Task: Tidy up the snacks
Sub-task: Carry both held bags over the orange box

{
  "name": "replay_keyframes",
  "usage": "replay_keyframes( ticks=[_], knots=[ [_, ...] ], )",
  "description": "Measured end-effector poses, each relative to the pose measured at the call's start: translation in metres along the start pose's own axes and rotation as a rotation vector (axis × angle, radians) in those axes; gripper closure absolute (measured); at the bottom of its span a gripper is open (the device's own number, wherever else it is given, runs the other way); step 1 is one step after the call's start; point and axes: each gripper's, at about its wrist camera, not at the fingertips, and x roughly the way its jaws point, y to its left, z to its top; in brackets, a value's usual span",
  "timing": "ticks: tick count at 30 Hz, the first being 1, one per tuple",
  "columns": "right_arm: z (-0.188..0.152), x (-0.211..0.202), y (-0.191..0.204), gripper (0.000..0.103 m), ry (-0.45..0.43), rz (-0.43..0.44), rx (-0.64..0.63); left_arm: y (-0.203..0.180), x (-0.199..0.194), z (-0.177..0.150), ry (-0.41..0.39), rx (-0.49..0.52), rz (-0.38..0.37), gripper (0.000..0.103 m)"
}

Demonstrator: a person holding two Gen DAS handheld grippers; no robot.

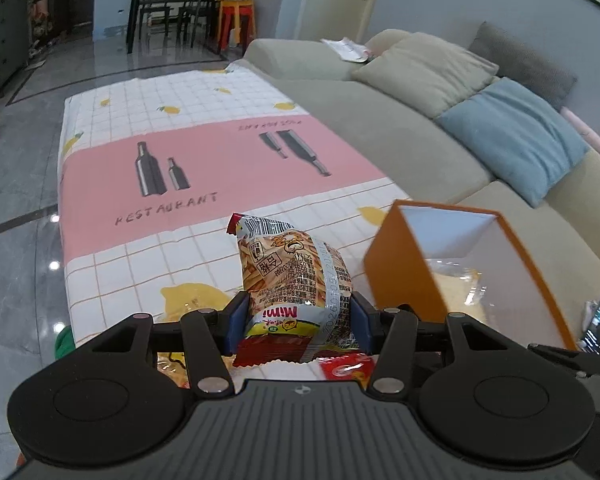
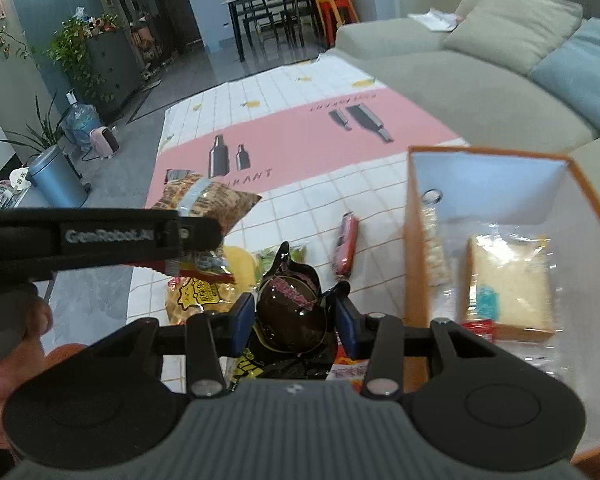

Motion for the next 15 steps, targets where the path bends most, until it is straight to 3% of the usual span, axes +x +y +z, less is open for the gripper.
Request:
replay_keyframes(
  ticks=[9,15],
  knots=[
    [-0.009,-0.056,-0.047,0.061,-0.051,-0.101,0.003,-0.062,-0.018,-0.001,-0.002,0.157,-0.115,0.044],
    [-0.01,-0.063,-0.088,0.06,0.047,-0.167,-0.048,-0.123,-0.002,-0.004,0.095,0.329,-0.18,0.044]
  ],
)
